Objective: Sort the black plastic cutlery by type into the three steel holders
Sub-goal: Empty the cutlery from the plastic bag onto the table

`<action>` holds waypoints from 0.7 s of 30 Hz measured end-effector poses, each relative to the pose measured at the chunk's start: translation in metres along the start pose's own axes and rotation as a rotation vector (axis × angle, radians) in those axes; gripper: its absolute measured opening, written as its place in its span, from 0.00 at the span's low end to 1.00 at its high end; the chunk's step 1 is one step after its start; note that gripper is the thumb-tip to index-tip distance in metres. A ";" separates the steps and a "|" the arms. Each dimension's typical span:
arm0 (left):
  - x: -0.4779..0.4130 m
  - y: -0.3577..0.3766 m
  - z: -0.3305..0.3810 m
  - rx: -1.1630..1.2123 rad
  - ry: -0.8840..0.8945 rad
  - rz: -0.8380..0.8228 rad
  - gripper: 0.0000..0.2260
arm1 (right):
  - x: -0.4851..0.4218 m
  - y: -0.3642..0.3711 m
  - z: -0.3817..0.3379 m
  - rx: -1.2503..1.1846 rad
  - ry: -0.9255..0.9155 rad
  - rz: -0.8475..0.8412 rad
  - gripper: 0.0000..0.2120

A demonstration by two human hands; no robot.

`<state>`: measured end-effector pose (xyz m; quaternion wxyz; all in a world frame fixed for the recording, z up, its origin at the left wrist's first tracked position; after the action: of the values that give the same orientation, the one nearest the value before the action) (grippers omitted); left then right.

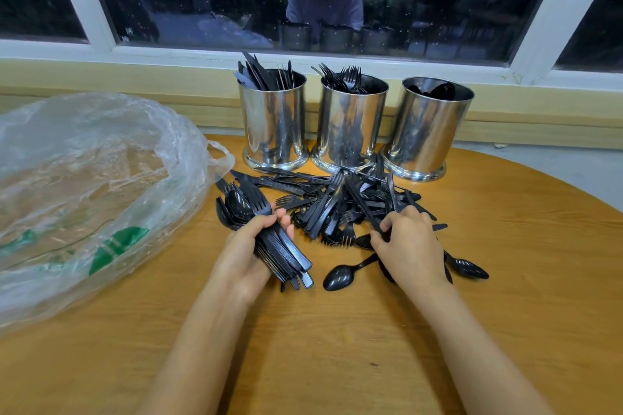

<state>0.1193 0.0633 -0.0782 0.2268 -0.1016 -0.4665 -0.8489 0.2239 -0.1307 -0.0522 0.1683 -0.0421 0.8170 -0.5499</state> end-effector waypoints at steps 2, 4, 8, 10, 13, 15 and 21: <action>0.000 0.000 0.000 0.000 0.001 0.002 0.10 | -0.001 -0.003 0.003 -0.052 0.004 0.043 0.10; 0.000 0.000 0.000 -0.004 0.004 0.010 0.10 | -0.003 -0.007 0.006 -0.099 -0.004 0.092 0.10; 0.001 0.000 0.000 -0.009 0.005 0.018 0.11 | -0.003 -0.015 0.006 -0.130 -0.043 0.211 0.10; 0.001 -0.001 0.000 -0.010 0.008 0.022 0.11 | -0.001 -0.021 0.005 -0.128 -0.056 0.294 0.10; 0.000 -0.001 0.000 -0.018 0.007 0.017 0.11 | -0.001 -0.027 -0.001 -0.160 -0.117 0.326 0.10; 0.000 0.000 0.000 -0.034 0.016 0.014 0.10 | 0.000 -0.025 -0.010 -0.312 -0.150 0.245 0.11; 0.002 0.010 -0.006 -0.149 0.042 -0.046 0.09 | 0.020 -0.002 -0.054 -0.795 -0.132 0.010 0.11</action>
<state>0.1227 0.0528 -0.0735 0.2088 -0.0899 -0.3993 -0.8882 0.1875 -0.0891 -0.0373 0.1938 -0.1351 0.9537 -0.1864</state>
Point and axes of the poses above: each hand's wrist, its own x-axis away from the middle knuckle, its own y-axis out of the palm, z = x × y, the point moved 7 cm from there along -x, towards the middle knuckle, and after that the axes turned 2 degrees about -y, right-handed, at the moved point
